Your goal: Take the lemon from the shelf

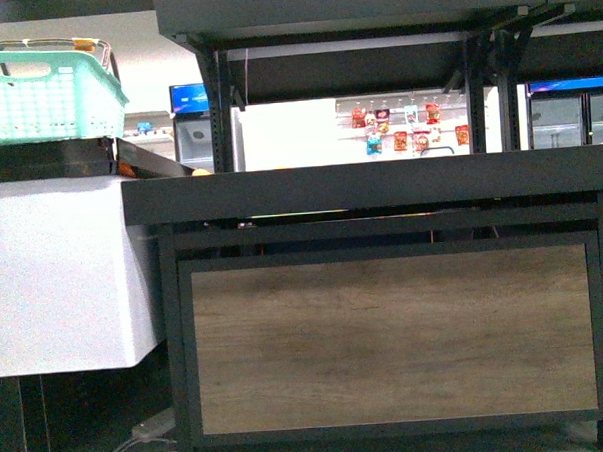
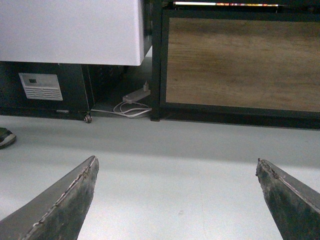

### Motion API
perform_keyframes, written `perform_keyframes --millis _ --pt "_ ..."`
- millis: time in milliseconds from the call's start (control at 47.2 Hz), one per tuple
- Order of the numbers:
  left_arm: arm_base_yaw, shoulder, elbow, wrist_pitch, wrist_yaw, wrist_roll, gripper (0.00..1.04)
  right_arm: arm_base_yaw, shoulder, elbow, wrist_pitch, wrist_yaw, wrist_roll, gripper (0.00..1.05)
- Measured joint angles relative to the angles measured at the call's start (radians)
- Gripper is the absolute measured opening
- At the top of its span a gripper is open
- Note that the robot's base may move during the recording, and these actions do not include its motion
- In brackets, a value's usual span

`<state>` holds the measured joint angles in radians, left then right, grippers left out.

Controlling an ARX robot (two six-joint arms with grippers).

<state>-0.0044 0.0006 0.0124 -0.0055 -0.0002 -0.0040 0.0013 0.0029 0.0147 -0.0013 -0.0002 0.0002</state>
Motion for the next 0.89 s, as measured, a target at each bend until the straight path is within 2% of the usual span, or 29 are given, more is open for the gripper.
perform_keyframes --millis 890 --pt "0.000 0.000 0.000 0.000 0.000 0.000 0.97 0.000 0.000 0.000 0.000 -0.001 0.000 0.97"
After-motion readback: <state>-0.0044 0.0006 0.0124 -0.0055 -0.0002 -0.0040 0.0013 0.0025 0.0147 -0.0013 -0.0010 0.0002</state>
